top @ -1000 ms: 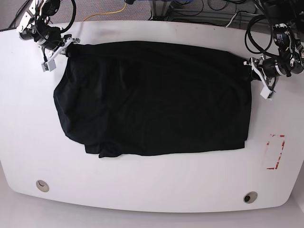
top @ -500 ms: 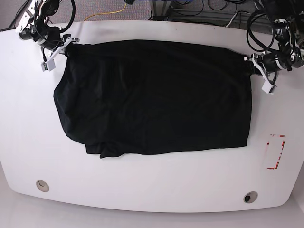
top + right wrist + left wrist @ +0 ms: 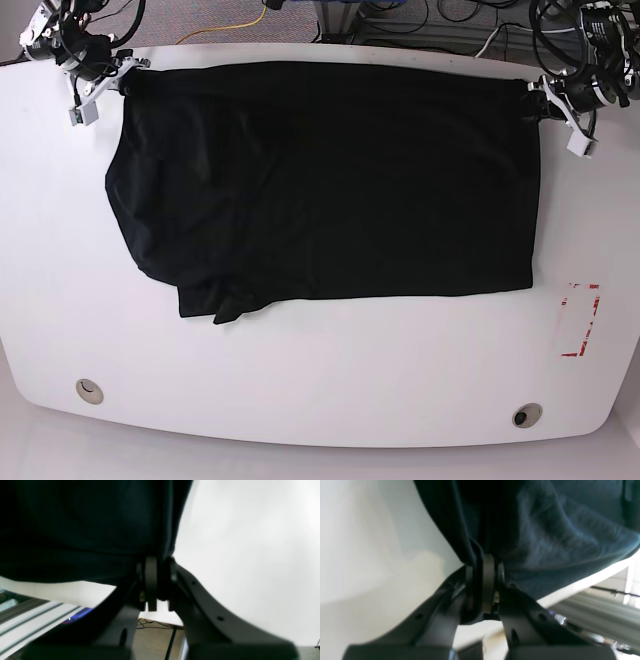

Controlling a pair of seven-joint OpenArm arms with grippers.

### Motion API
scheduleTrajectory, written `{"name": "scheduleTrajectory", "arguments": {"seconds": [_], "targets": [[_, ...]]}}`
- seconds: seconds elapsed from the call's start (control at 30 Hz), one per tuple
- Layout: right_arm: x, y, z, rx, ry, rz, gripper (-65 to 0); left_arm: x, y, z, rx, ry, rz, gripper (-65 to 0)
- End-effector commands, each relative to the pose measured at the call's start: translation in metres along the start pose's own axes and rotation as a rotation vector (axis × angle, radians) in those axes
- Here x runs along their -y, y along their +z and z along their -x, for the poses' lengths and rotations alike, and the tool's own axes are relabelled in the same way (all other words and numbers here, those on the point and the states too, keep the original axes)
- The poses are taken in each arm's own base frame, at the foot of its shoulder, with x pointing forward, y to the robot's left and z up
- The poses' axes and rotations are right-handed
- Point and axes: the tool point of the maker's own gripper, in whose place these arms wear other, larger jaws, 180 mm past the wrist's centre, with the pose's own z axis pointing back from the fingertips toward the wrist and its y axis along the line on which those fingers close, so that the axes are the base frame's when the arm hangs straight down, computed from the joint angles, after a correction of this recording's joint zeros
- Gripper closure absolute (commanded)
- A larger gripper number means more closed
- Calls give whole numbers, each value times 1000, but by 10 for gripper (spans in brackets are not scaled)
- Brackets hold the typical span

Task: Layout the t-shirt on the table in an organized manner, then fold the t-shirt properly
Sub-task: 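Drag the shirt edge back toward the robot with both grippers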

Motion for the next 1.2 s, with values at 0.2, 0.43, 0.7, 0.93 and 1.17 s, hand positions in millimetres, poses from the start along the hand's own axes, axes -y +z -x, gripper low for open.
{"name": "scheduleTrajectory", "arguments": {"seconds": [0.2, 0.43, 0.7, 0.93, 1.17], "targets": [[11, 9, 12, -49, 17, 48, 0, -10, 19, 32, -155, -72, -110, -13], [4, 18, -5, -13, 81, 68, -124, -9, 20, 32, -155, -79, -110, -17], [-1, 29, -14, 5, 130, 89, -361, -19, 33, 36, -201, -71, -151, -93], [-2, 31, -17, 12, 138, 91, -368, -15, 44, 22, -185, -128, -183, -149], [-14, 55, -56, 114, 256, 146, -369, -7, 49, 8, -160, -183, -198, -224]]}}
